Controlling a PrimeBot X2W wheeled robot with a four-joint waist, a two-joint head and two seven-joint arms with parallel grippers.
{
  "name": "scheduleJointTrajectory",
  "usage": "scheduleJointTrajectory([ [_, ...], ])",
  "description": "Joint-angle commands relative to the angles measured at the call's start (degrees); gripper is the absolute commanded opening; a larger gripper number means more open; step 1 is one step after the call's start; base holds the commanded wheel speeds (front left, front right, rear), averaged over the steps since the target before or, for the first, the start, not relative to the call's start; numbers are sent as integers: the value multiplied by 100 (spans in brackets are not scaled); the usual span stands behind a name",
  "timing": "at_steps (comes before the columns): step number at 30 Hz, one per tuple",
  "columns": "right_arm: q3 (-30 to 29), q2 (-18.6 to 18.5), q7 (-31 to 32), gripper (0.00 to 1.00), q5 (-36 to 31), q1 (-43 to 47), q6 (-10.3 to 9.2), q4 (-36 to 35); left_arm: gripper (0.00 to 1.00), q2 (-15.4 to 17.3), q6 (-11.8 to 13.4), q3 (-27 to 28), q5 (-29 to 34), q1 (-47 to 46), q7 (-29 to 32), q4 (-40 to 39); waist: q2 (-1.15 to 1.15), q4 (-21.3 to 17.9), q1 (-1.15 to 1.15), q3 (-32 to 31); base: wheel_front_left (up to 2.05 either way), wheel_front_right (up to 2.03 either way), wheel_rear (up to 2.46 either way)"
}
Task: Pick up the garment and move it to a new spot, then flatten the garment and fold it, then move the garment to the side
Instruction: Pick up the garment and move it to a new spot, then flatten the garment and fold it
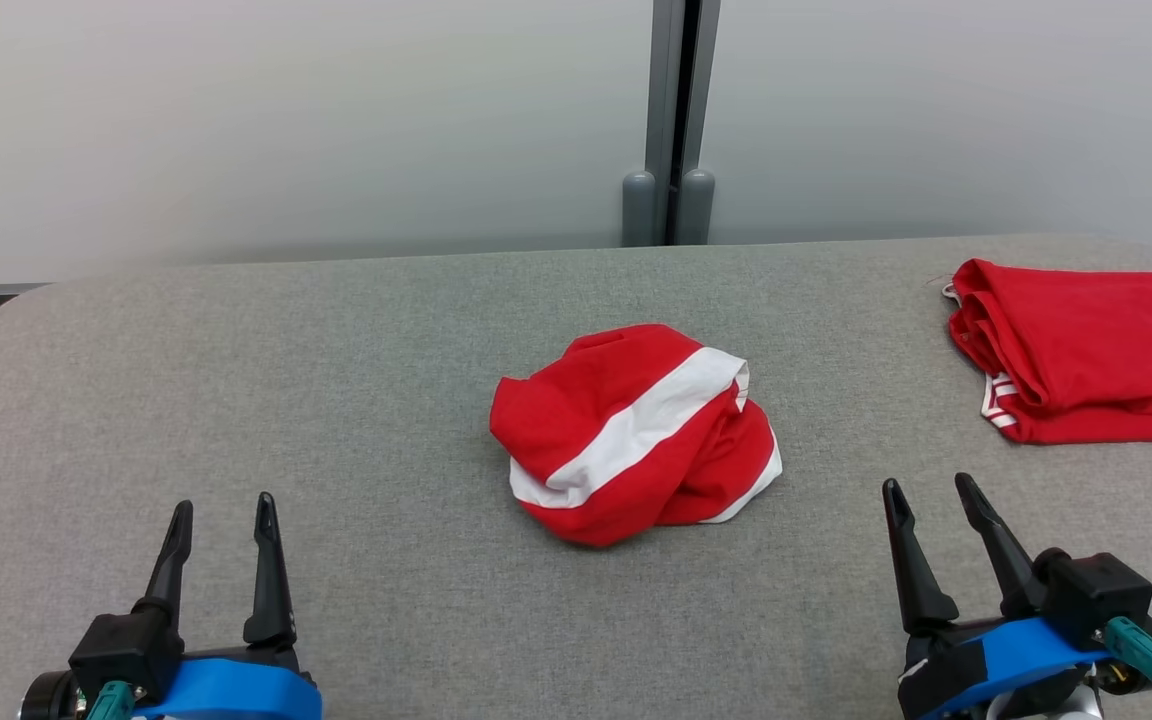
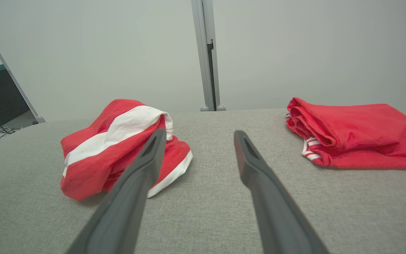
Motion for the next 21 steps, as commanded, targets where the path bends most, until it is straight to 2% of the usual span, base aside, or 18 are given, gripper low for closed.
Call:
scheduleJointTrajectory([
  [1,-10,-6,23,100,3,68,1,-21,100,-23,-31,8,30,55,-24,13,0,-7,0,0,0,0,0],
  [21,-67,-6,68,100,-3,54,1,13,100,-147,-177,170,228,-21,-24,85,0,30,0,9,0,0,0],
])
